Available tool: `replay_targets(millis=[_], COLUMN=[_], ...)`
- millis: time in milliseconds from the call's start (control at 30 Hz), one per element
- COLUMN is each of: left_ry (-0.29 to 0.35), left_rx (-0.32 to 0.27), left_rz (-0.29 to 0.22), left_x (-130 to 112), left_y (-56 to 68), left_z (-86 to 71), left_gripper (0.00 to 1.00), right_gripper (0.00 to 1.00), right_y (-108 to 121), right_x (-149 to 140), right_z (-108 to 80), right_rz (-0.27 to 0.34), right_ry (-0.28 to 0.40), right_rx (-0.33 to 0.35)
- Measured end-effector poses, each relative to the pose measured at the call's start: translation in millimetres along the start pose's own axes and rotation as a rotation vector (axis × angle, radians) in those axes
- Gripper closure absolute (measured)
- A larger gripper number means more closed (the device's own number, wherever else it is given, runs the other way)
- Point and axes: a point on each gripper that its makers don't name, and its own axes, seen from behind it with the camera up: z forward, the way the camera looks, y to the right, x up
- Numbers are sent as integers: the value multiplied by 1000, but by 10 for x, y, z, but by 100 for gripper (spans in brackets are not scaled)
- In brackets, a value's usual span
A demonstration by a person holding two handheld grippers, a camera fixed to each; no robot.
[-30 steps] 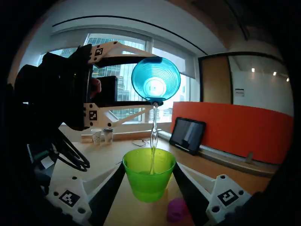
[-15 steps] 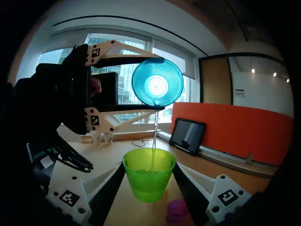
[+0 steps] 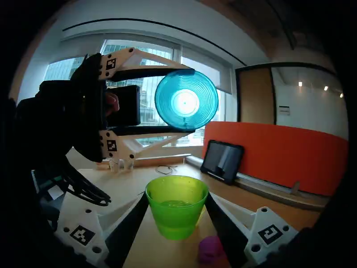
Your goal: Pour water
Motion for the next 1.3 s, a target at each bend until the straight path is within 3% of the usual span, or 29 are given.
replay_targets(millis=[100, 367, 533, 767, 1067, 1300], left_ry=[0, -7, -26, -53, -48, -58], left_rx=[-4, -27, -22, -26, -33, -43], left_rz=[-78, -426, -601, -815, -1029, -1238], left_x=[-36, -156, -279, -413, -475, -569], left_y=[2, -1, -20, 5, 2, 24], left_z=[1, 33, 31, -4, -12, -40], left_gripper=[13, 13, 13, 13, 13, 13], right_gripper=[9, 9, 9, 9, 9, 9], right_y=[-3, 43, 62, 72, 84, 100], right_x=[6, -2, 20, 48, 80, 92], right_z=[7, -18, -39, -49, -77, -91], right_rz=[0, 2, 7, 2, -2, -1], right_ry=[2, 6, 14, 20, 26, 33], right_rx=[-1, -13, -17, -20, -26, -30])
